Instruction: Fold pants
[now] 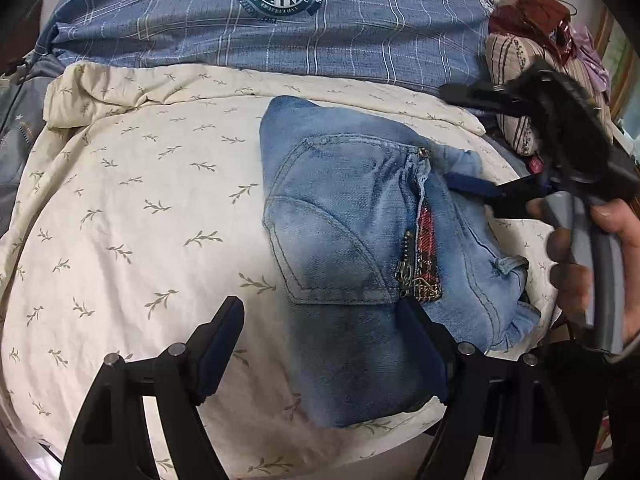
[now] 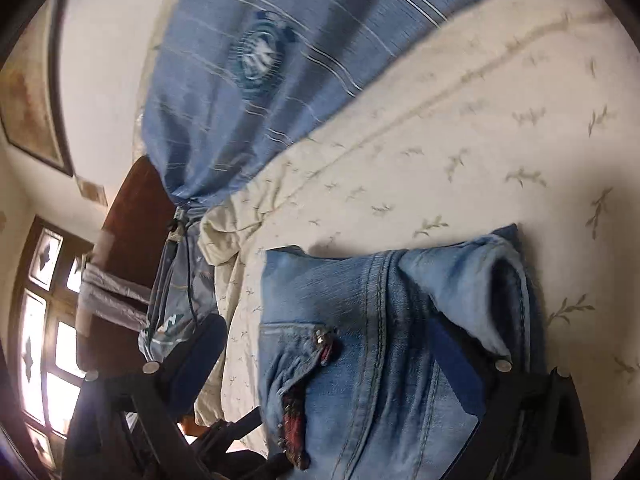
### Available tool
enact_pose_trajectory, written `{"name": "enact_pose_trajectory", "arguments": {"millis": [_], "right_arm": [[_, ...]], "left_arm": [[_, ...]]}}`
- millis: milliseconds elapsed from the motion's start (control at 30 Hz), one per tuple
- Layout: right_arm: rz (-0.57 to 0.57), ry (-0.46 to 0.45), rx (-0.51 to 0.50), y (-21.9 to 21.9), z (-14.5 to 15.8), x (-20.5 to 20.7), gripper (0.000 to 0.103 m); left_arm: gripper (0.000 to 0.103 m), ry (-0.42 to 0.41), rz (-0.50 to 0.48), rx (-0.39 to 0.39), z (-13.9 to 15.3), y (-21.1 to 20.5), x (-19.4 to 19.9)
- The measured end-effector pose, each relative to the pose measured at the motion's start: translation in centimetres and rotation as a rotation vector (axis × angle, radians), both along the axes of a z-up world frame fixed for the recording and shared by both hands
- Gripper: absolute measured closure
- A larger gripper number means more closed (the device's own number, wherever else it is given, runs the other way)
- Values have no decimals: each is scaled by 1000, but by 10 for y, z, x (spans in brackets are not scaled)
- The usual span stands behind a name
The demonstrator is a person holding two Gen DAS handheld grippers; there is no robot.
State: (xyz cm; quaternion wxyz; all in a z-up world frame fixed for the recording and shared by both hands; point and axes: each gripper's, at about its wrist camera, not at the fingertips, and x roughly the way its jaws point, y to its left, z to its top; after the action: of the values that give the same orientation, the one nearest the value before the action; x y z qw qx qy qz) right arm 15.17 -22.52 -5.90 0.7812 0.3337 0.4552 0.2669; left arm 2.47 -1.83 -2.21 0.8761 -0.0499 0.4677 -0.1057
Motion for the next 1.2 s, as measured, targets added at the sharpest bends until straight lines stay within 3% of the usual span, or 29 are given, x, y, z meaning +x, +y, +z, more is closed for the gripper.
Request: {"name": "enact_pose_trajectory", "arguments": {"millis": [200, 267, 367, 400, 467, 567, 667, 800, 900, 1033, 1200], "right_arm": [[18, -162, -91, 0, 48, -39, 2], [26, -192, -110, -1, 55, -58, 2], [49, -186, -162, -1, 40, -77, 1], [52, -149, -199, -1, 28, -79, 1], [76, -60, -307, 5, -6, -73, 1], [73, -146, -345, 10, 4, -84, 1], [71, -232, -290, 12, 33, -91, 1], [112, -413, -192, 15, 80, -109, 1], [208, -457, -16, 21, 106, -117, 1], [283, -515, 123, 22, 131, -131, 1], [332, -574, 158, 29, 146, -149, 1]], "left_arm": [[23, -114, 57, -46, 30, 14, -19], [23, -108, 70, -33, 27, 16, -18], [23, 12, 48, 69, -6, 4, -7], [20, 10, 52, 85, -13, 2, -6], [17, -2, 58, 60, -10, 4, -6], [18, -39, 80, 26, 3, 12, -12], [18, -89, 112, -30, 16, 25, -22], [18, -138, 153, -94, 26, 43, -38], [18, -153, 166, -123, 25, 54, -45], [18, -161, 177, -153, 24, 61, -49], [18, -159, 185, -188, 22, 67, -51]]}}
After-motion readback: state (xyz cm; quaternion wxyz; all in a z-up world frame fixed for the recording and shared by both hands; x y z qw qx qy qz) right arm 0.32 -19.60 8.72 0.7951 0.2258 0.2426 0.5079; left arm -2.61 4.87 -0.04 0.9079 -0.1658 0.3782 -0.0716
